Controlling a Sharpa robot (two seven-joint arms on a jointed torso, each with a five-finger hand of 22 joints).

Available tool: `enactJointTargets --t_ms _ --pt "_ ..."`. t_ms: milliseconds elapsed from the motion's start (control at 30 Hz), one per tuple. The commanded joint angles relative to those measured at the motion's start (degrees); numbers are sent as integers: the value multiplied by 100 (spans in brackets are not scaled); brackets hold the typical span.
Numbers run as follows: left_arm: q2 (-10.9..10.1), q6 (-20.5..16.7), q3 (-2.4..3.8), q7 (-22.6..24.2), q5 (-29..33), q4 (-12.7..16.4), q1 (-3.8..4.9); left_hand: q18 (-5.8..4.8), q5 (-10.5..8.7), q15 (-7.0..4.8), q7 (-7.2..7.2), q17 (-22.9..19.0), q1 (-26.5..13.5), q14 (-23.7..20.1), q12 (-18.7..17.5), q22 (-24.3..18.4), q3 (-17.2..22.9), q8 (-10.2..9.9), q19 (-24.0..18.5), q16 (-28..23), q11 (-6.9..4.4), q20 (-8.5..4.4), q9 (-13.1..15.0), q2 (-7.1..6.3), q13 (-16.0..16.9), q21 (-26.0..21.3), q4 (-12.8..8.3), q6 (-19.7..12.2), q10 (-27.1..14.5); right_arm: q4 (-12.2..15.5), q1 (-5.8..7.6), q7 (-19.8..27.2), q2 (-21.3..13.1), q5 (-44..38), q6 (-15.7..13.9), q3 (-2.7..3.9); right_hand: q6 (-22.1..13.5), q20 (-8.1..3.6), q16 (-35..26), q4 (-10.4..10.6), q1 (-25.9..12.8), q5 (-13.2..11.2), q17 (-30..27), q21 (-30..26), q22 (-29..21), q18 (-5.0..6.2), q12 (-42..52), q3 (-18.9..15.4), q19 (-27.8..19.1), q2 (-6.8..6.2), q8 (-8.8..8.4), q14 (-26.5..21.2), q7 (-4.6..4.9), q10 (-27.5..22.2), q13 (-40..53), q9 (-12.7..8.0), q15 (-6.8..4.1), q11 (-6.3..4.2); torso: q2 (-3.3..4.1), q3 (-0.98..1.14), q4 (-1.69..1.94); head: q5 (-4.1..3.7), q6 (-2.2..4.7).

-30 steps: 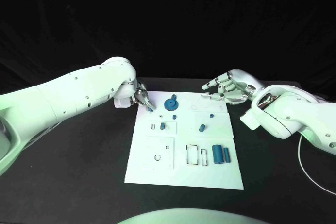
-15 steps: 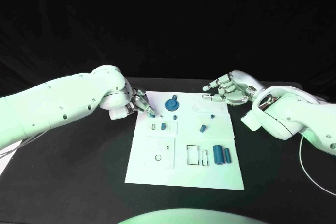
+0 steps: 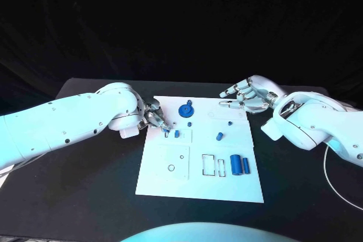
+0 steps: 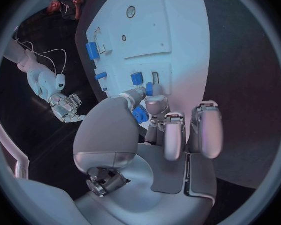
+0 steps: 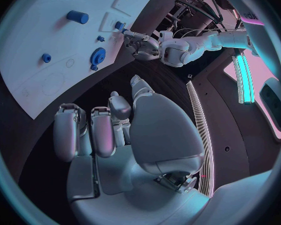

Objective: Assemble the parts on the task board

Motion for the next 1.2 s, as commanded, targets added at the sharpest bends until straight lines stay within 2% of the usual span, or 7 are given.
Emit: enactJointTargets --t_ms 33,467,633,900,1200 --pt "10 19 0 128 -338 22 -22 15 22 -32 -42 1508 -37 593 66 867 786 38 312 18 -8 -33 8 13 41 17 -752 36 58 1 -9 25 2 -27 88 -1 29 -13 -19 -11 -4 29 39 -21 -6 93 -3 -38 -33 34 -3 289 -3 -22 3 8 -26 -24 3 5 -6 8 -34" --pt "27 581 -2 -38 -441 -4 -48 13 44 -35 -47 1508 -66 593 78 878 839 44 316 18 -13 -35 2 -19 53 26 -800 60 73 6 -15 29 -2 -27 87 -2 29 -13 -19 -11 -4 29 39 -21 -6 93 -3 -38 -33 34 -3 289 -3 -22 3 8 -26 -24 1 12 -5 25 -79" --pt "22 806 -2 -61 -446 3 -49 15 71 -34 -50 1508 -91 593 58 869 870 46 311 18 -14 -35 -4 -35 28 15 -825 75 73 6 -15 30 -4 -27 87 -2 29 -13 -19 -11 -4 29 39 -21 -6 93 -3 -38 -33 34 -3 289 -3 -22 3 8 -26 -24 -1 11 -5 26 -75" --pt "22 843 -2 -87 -439 7 -51 15 97 -34 -52 1508 -114 593 56 872 894 47 312 18 -16 -34 -9 -43 25 16 -839 87 80 5 -15 35 -4 -27 80 -2 29 -13 -19 -11 -4 29 39 -21 -6 93 -3 -38 -33 34 -3 289 -3 -22 3 8 -26 -24 -2 12 -3 31 -82" --pt "34 722 -2 -235 -342 9 -53 16 113 -35 -52 1508 -133 593 49 868 911 48 309 18 -16 -34 -12 -43 16 10 -846 97 82 6 -15 37 -4 -27 78 -2 31 -15 -25 -15 6 33 34 -28 -16 95 -8 -47 -37 45 -3 289 -3 -25 -3 8 -27 -25 3 9 -1 34 -95"
